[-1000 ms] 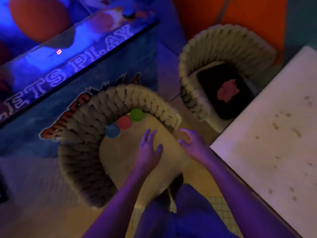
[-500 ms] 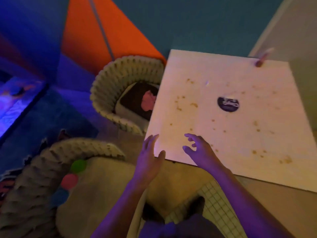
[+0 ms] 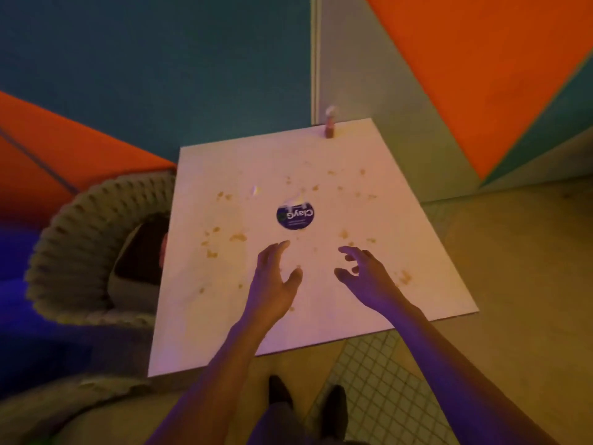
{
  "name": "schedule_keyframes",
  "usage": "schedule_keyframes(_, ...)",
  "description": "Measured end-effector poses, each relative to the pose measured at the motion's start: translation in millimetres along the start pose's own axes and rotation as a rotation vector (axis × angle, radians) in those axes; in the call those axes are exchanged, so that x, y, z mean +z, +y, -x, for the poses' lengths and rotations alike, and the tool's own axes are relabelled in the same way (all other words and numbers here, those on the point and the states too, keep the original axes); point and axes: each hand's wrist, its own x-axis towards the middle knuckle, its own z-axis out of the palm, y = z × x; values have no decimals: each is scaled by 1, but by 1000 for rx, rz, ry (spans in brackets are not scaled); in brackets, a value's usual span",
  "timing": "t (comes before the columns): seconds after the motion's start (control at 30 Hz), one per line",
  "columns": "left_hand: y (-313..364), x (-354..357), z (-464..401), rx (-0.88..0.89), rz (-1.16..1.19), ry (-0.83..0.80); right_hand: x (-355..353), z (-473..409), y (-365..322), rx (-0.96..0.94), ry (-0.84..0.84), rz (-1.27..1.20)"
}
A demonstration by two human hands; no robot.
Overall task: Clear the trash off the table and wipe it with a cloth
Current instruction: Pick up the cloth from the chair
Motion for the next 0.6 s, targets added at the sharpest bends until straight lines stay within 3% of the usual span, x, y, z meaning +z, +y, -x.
schedule_keyframes(0.3, 63, 27, -129, 111, 25, -89, -70, -86, 6, 38, 129, -40)
schedule_keyframes(0.6, 101, 38, -287, 177, -17, -118, -110, -225, -17, 60, 176, -16)
